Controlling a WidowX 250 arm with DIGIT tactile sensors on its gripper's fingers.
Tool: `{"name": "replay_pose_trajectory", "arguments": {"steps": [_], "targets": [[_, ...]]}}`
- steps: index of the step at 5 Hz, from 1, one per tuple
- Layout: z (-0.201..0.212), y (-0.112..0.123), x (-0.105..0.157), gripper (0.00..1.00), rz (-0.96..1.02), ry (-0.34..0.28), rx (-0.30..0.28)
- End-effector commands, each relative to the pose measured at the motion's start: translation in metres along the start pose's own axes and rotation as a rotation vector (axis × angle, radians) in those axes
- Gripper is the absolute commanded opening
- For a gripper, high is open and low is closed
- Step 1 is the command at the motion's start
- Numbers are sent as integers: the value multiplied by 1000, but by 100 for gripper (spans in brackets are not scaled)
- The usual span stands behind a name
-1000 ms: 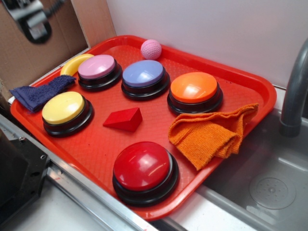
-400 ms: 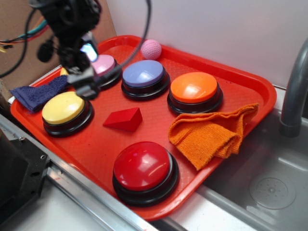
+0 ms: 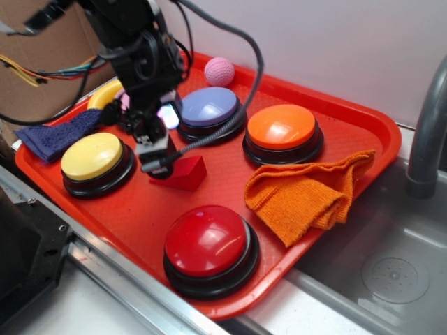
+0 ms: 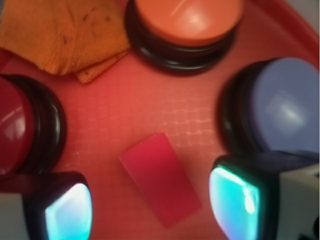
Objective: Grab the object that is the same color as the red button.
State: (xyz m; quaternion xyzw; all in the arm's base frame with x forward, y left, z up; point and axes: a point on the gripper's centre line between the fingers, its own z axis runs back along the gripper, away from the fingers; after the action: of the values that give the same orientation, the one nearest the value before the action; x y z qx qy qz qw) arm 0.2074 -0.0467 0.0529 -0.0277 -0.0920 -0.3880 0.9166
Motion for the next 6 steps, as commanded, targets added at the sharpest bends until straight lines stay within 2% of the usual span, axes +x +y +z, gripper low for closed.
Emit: {"name": "replay_pose_trajectory", "arguments": {"steps": [1,2,4,5,6], "targets": [[-20,-2,3,100,-76,-21,-25],[-33,-6,4,100,-109,9,-18],[-46,-10,3,100,-147,17,-24],[-47,-11,0,38,-179,-7,-32],[-45,-11,-2,0,-168,-16,-33]]}}
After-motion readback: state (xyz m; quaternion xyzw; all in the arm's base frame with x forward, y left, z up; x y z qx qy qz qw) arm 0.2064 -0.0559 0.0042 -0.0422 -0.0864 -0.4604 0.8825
